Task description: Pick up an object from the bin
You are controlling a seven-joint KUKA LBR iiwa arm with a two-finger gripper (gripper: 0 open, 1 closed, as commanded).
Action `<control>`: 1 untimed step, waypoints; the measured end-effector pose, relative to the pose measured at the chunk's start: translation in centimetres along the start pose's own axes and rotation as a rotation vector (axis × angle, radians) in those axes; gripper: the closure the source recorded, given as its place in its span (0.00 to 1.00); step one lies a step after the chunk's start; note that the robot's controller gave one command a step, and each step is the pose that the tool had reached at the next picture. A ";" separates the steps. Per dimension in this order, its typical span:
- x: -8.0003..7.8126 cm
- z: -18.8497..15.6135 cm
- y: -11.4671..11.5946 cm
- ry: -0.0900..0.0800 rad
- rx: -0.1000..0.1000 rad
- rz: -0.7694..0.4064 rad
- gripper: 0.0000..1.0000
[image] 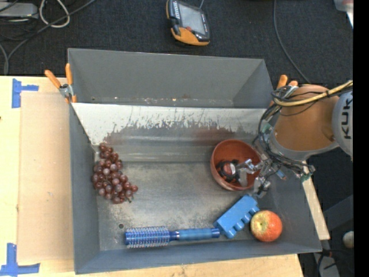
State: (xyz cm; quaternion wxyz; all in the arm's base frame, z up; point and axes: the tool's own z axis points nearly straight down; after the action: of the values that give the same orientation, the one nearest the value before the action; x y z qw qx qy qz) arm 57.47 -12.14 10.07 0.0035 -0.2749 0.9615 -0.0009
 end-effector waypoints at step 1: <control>0.1 1.0 -0.3 -0.006 0.003 -0.027 1.00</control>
Offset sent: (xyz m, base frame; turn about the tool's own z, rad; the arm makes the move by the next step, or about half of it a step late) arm -0.0003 -0.0085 -0.0017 0.0109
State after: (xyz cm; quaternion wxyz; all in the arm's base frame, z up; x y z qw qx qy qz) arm 57.54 -12.42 9.11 0.0068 -0.2879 0.9576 -0.0017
